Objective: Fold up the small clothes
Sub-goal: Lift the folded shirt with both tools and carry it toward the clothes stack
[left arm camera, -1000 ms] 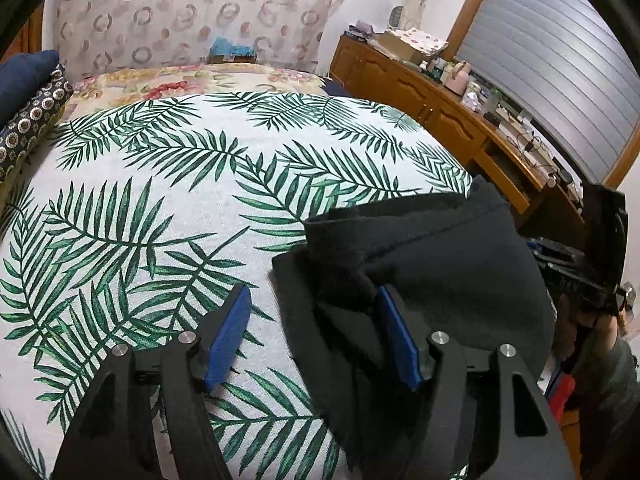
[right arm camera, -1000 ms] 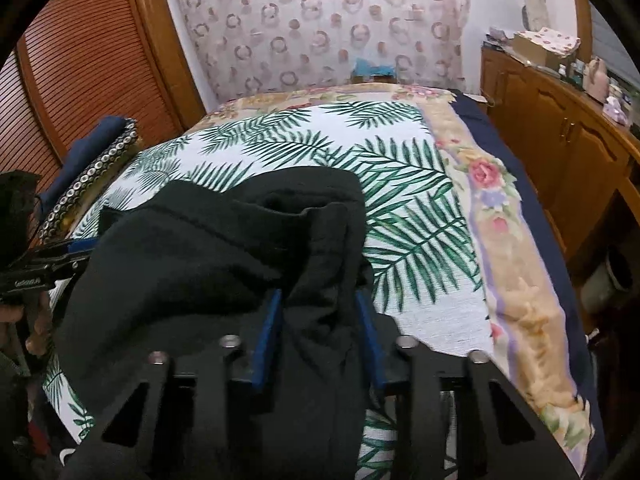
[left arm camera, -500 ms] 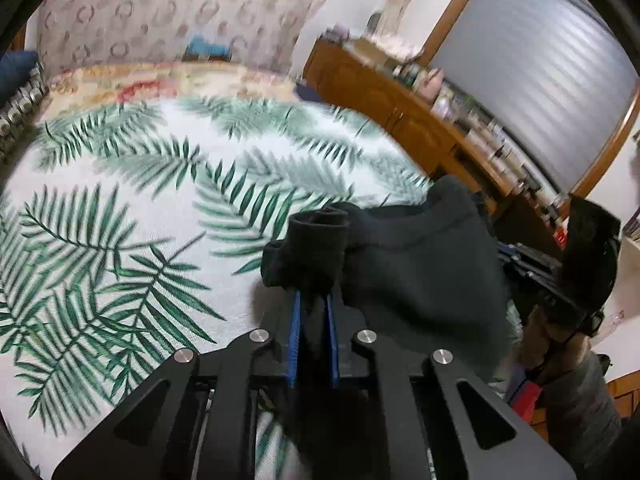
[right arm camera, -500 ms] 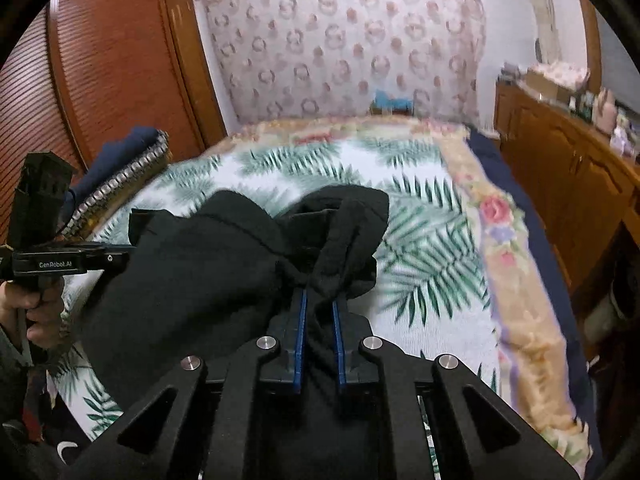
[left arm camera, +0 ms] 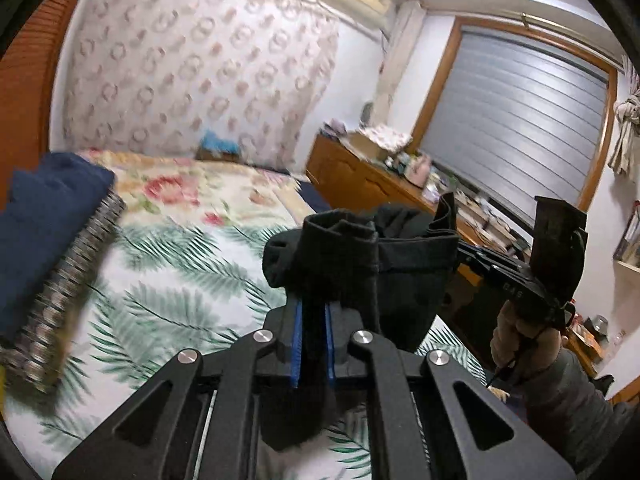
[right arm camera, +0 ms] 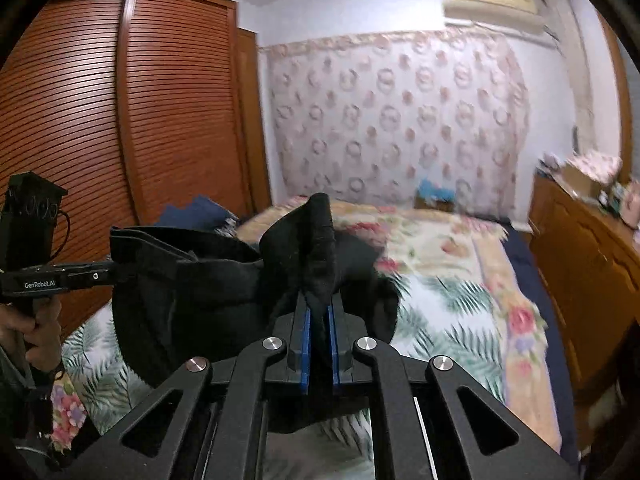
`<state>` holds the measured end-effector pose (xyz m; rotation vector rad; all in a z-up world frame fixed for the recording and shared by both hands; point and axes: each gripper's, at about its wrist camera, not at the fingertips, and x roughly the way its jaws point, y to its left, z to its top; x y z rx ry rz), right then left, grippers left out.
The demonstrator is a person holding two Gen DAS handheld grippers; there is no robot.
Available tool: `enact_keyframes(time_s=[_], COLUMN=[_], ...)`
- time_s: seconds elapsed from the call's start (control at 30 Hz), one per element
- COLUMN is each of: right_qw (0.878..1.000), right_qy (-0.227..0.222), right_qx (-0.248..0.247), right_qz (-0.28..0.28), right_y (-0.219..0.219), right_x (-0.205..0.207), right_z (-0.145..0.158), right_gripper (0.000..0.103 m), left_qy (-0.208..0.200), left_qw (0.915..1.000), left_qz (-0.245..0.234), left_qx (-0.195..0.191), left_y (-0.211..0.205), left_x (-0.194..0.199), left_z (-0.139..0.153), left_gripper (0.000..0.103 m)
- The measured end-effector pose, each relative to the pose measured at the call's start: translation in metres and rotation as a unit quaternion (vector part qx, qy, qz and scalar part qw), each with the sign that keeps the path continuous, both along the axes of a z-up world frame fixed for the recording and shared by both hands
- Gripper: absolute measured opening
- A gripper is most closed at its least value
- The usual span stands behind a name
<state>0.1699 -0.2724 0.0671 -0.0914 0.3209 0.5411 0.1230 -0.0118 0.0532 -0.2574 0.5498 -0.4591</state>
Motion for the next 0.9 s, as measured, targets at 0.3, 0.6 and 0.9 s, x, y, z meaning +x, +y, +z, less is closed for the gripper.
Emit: enact_keyframes(time_s=[0.3, 0.6, 0.9], right_qw=[0.997, 0.995, 0.989], right_qy=[-0.034, -0.029, -0.087], right_qx=[0.005, 0.022, 0.001], right_qz=[0.073, 0.093, 0.123], right_y=[0.07, 0.077, 0.103], right_x=[0.052, 0.124, 0.144], right_z=[0.02, -0.001, 0.029], right_gripper=[0.006, 0.006, 0.006], left_qy=[-0.027, -0.038, -0.087], left_qw=[0.9985, 0.9968, 0.9898], left_qz=[0.044, 0.059, 0.101], left_qx=[0.019, 0.038, 0.051], left_y=[0.063, 0.085, 0.121], left_x=[0.008, 0.027, 0.037], left_z=[0.021, 0.037, 0.08], left_gripper=[0.008, 0.008, 0.008])
